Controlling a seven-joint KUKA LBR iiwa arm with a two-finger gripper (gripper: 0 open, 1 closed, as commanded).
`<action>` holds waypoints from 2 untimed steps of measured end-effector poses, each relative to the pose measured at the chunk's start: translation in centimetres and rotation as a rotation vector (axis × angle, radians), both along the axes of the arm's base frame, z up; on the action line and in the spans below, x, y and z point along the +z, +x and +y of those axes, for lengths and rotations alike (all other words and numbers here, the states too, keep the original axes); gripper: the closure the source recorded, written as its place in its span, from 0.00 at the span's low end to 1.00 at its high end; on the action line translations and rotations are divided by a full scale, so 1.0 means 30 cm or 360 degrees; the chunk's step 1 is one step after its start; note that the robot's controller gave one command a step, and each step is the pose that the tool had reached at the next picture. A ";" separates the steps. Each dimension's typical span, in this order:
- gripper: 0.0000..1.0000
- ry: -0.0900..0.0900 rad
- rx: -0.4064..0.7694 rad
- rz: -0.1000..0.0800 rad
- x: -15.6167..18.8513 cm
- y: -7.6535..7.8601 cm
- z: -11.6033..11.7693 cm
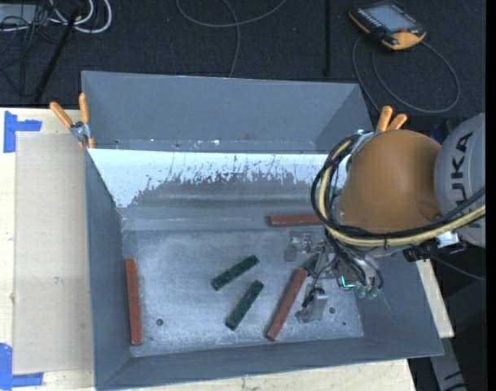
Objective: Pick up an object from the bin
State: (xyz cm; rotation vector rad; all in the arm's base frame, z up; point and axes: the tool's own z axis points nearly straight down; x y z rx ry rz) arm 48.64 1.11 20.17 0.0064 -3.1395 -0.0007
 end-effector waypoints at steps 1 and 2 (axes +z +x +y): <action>0.00 -0.0001 0.0099 -0.0009 -0.158 0.008 0.031; 0.00 0.0000 -0.0114 0.0000 -0.301 0.027 0.088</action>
Offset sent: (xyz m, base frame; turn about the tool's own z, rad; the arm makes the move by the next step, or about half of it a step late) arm 0.0144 0.0410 -0.1152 0.2301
